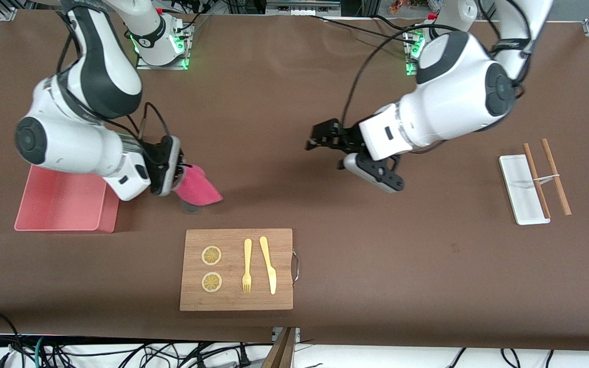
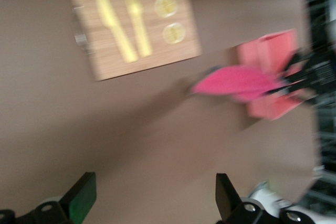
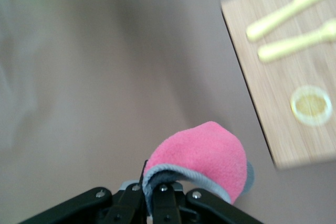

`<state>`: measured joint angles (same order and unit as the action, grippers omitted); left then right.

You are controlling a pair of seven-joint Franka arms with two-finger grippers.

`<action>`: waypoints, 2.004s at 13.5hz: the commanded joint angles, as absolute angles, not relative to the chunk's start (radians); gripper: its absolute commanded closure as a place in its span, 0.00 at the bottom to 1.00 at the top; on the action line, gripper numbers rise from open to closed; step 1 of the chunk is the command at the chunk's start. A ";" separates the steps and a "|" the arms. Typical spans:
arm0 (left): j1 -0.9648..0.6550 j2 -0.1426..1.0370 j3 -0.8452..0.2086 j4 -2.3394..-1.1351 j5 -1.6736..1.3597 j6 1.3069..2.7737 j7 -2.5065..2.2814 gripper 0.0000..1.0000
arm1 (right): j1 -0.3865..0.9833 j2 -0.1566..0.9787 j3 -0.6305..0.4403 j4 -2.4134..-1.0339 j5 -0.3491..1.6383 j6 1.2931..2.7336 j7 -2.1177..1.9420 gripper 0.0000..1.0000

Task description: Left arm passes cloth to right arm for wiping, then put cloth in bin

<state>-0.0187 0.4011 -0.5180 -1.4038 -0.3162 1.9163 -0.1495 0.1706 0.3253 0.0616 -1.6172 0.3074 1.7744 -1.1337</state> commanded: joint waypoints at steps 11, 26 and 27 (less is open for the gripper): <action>0.284 0.226 -0.506 -1.396 0.120 1.515 0.020 0.00 | 0.066 0.232 0.026 -1.883 -0.017 1.903 -1.042 1.00; -0.060 -0.037 -0.009 -1.726 -0.030 1.657 0.031 0.00 | 0.570 0.482 0.035 -1.609 0.188 1.967 -0.175 1.00; -0.060 -0.035 -0.005 -1.724 -0.029 1.657 0.032 0.00 | 0.606 0.486 0.035 -1.594 0.224 1.967 -0.128 1.00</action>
<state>-0.0438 -0.0172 -0.0456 -1.7006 0.0039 1.6414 0.0098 0.5557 0.4512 0.0447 -1.6641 0.1686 1.9931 -0.2113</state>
